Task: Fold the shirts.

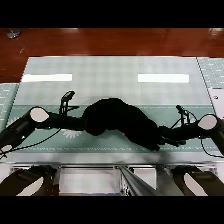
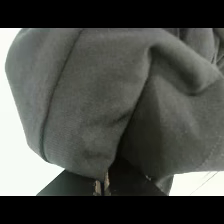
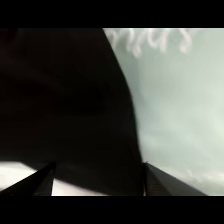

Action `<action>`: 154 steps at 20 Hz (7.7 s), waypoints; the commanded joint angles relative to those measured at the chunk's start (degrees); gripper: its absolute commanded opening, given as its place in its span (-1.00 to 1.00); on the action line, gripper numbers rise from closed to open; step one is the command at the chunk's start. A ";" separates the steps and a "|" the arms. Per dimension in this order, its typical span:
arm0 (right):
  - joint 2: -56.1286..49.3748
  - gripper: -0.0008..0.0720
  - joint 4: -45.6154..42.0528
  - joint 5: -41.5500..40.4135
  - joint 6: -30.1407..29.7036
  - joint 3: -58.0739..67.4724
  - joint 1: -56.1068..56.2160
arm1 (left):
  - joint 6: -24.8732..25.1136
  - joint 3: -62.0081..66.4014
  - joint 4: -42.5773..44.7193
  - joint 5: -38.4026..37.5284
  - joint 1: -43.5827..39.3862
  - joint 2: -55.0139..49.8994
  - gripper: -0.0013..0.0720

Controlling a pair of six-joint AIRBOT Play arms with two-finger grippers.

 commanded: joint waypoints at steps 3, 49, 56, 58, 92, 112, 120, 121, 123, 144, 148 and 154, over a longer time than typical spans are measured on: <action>-8.02 -0.70 16.76 -7.10 -10.82 0.00 1.03 | 0.13 0.20 -0.83 -0.15 0.11 -0.02 -0.92; -27.80 -0.88 9.38 -18.08 -9.05 41.27 -6.19 | -3.63 19.82 -0.66 31.80 15.50 -1.60 -0.92; -37.68 0.73 13.62 -9.33 -11.23 53.92 -9.49 | -4.72 20.61 0.72 23.91 16.22 -4.85 0.95; -35.71 0.73 3.26 1.53 -12.48 56.24 -14.05 | -2.51 22.51 6.71 9.57 20.85 -4.57 0.95; 2.86 0.71 -9.94 2.86 -2.82 4.55 -25.75 | 7.85 -10.58 -7.67 -12.63 41.64 -2.60 -0.92; -20.76 0.67 7.02 -7.37 -7.23 12.15 -20.04 | 9.81 -10.58 -7.67 -13.09 41.66 -2.60 -0.92; -24.90 0.45 8.96 -6.21 -9.84 13.99 -14.64 | 9.81 -10.58 -7.69 -10.69 41.66 -2.60 -0.92; -24.90 -0.08 8.94 -6.54 -9.51 14.12 -13.11 | 9.81 -10.58 -7.69 -10.43 41.66 -2.60 -0.92; -24.90 -0.89 8.04 -5.05 -10.82 15.54 -11.72 | 9.81 -10.49 -7.76 -10.43 41.66 -2.58 -0.92; 8.90 -0.88 -9.94 12.28 -7.48 85.40 -16.17 | -9.38 61.09 23.21 -5.20 41.77 28.59 -0.92; 15.61 -0.88 -14.56 17.07 -5.27 85.40 -16.17 | -10.73 61.07 34.82 -9.18 40.72 35.93 -0.92; 18.01 -0.88 -14.14 25.16 -3.80 80.08 -16.17 | -11.91 56.54 38.47 -12.09 35.82 35.56 -0.92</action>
